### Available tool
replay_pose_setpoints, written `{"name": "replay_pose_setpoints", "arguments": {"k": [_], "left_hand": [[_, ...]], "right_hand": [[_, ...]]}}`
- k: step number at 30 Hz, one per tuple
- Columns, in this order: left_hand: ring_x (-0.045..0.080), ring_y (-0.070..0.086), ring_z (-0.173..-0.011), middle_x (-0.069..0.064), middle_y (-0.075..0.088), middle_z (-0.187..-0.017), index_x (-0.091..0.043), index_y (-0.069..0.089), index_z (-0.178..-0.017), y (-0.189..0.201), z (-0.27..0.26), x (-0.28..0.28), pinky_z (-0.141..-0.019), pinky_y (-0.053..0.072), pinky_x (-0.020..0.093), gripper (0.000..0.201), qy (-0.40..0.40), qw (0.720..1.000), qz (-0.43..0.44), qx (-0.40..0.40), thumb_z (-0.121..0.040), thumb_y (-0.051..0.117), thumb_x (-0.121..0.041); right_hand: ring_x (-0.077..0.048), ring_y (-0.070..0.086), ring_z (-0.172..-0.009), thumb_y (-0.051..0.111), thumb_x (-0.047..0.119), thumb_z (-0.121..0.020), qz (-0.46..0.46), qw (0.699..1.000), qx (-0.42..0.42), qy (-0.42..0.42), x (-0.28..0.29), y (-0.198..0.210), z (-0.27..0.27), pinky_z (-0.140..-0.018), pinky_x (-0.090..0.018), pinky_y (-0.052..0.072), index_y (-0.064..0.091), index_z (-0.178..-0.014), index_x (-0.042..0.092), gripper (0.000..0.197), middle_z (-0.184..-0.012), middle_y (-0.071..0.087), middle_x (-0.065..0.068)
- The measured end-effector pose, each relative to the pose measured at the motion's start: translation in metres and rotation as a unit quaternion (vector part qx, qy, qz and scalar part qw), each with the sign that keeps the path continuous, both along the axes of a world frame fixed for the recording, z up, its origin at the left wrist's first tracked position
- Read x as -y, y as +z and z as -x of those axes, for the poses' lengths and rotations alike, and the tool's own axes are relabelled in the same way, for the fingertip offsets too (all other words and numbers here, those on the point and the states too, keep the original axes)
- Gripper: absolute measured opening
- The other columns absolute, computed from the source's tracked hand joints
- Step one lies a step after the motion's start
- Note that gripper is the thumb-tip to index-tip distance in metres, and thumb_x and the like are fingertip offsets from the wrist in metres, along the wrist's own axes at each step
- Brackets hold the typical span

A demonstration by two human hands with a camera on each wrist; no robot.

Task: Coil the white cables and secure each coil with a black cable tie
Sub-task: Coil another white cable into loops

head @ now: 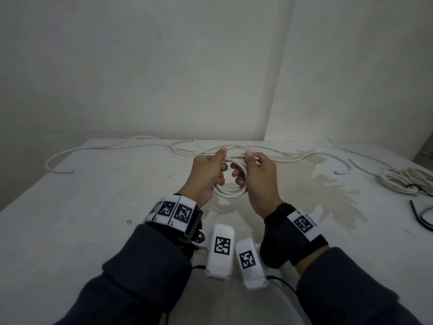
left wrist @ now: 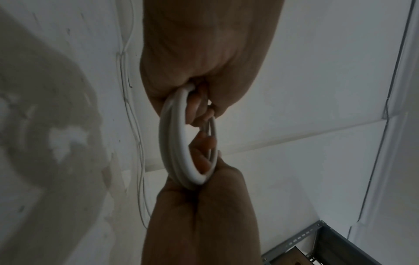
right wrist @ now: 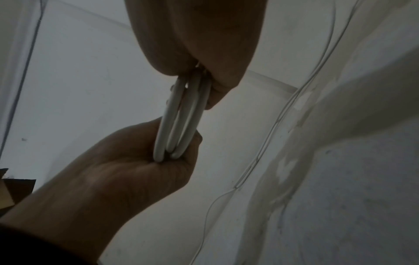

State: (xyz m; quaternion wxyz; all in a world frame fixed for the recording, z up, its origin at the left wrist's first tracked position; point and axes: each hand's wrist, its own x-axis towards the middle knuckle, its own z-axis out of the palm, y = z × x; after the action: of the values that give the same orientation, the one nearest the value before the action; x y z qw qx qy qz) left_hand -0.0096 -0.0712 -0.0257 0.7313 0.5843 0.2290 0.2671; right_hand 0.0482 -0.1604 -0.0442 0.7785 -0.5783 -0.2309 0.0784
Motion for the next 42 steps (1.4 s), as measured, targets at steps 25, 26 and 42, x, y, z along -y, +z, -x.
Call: {"name": "replay_pose_setpoints", "arguments": {"k": [25, 26, 42], "left_hand": [[0.007, 0.023, -0.033, -0.005, 0.032, -0.042, -0.014, 0.039, -0.072, 0.003, -0.003, -0.01, -0.037, 0.022, 0.016, 0.027, -0.105, 0.993, 0.042, -0.027, -0.098, 0.046, -0.013], [0.007, 0.025, -0.035, -0.004, 0.033, -0.045, -0.013, 0.042, -0.075, 0.003, -0.001, -0.012, -0.037, 0.026, 0.017, 0.024, -0.136, 0.989, 0.051, -0.016, -0.099, 0.045, -0.013], [0.001, 0.022, -0.034, -0.007, 0.029, -0.048, -0.012, 0.045, -0.077, 0.0, -0.003, 0.006, -0.033, 0.022, 0.012, 0.023, -0.237, 0.956, 0.171, -0.011, -0.099, 0.042, -0.013]], "right_hand": [[-0.022, 0.068, -0.065, 0.061, 0.019, -0.09, 0.406, 0.814, 0.416, -0.013, 0.023, 0.018, -0.032, -0.068, -0.031, 0.05, 0.068, -0.074, 0.002, 0.025, -0.066, 0.07, -0.009], [-0.019, 0.068, -0.062, 0.061, 0.018, -0.09, 0.403, 0.813, 0.42, -0.017, 0.024, 0.019, -0.033, -0.064, -0.025, 0.049, 0.068, -0.072, 0.001, 0.025, -0.064, 0.07, -0.009], [-0.016, 0.068, -0.061, 0.061, 0.017, -0.092, 0.414, 0.811, 0.408, 0.056, 0.046, 0.03, -0.039, -0.066, -0.029, 0.053, 0.07, -0.087, -0.001, 0.021, -0.073, 0.071, -0.012]]}}
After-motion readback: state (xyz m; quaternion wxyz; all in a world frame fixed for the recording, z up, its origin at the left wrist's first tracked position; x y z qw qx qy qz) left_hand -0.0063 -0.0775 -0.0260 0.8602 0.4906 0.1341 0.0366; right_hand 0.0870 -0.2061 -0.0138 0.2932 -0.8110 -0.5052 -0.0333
